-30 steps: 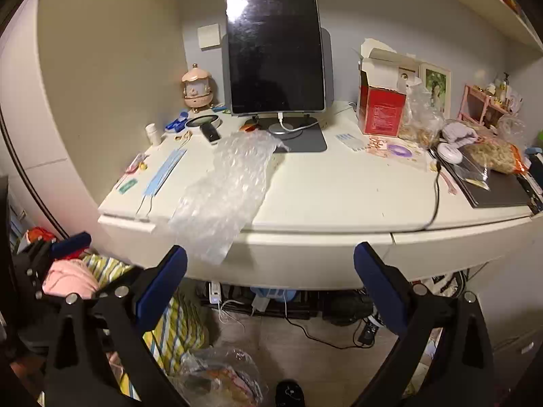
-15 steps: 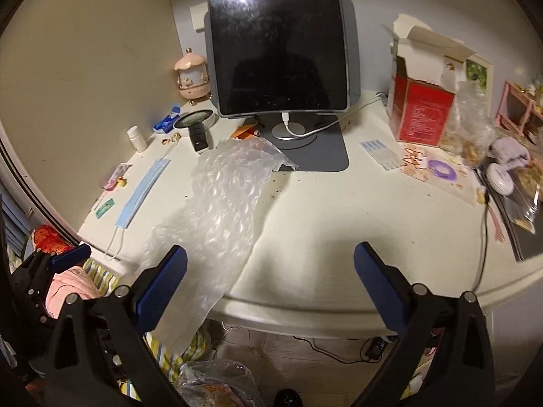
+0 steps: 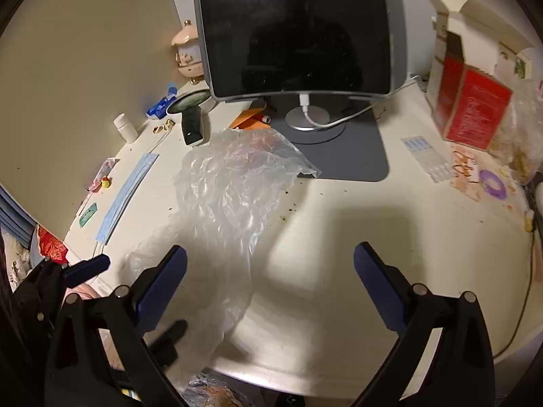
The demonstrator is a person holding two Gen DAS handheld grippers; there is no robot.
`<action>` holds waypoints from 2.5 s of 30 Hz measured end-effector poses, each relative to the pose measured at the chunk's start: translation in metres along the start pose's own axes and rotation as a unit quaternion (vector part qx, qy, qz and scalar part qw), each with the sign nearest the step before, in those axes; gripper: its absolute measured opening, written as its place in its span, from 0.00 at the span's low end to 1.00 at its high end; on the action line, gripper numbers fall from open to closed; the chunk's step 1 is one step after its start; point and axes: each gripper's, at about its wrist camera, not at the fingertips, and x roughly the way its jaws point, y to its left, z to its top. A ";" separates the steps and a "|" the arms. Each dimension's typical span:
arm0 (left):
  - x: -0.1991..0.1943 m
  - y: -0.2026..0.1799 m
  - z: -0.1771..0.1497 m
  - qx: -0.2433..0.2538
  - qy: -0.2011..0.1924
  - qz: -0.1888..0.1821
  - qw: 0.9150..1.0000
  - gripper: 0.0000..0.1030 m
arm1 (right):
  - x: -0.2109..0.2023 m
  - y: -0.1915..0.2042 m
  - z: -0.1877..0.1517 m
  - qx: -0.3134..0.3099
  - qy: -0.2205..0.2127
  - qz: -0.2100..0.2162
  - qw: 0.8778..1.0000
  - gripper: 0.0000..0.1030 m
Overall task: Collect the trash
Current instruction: 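Move both tools onto the clear bubble-wrap sheet on the desk, then close the left tool on the bubble wrap while the right tool also grips it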
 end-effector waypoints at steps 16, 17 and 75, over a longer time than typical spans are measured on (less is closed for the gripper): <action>0.037 0.000 0.015 0.003 0.010 -0.017 1.000 0.94 | 0.046 0.003 0.017 -0.008 0.022 0.022 0.999 0.93; 0.037 0.000 0.015 0.002 0.008 -0.016 1.000 0.94 | 0.047 0.004 0.017 -0.010 0.021 0.023 0.999 0.93; -0.044 0.024 -0.025 -0.037 -0.048 -0.061 0.996 0.00 | -0.039 0.059 -0.025 -0.033 -0.041 0.068 0.996 0.11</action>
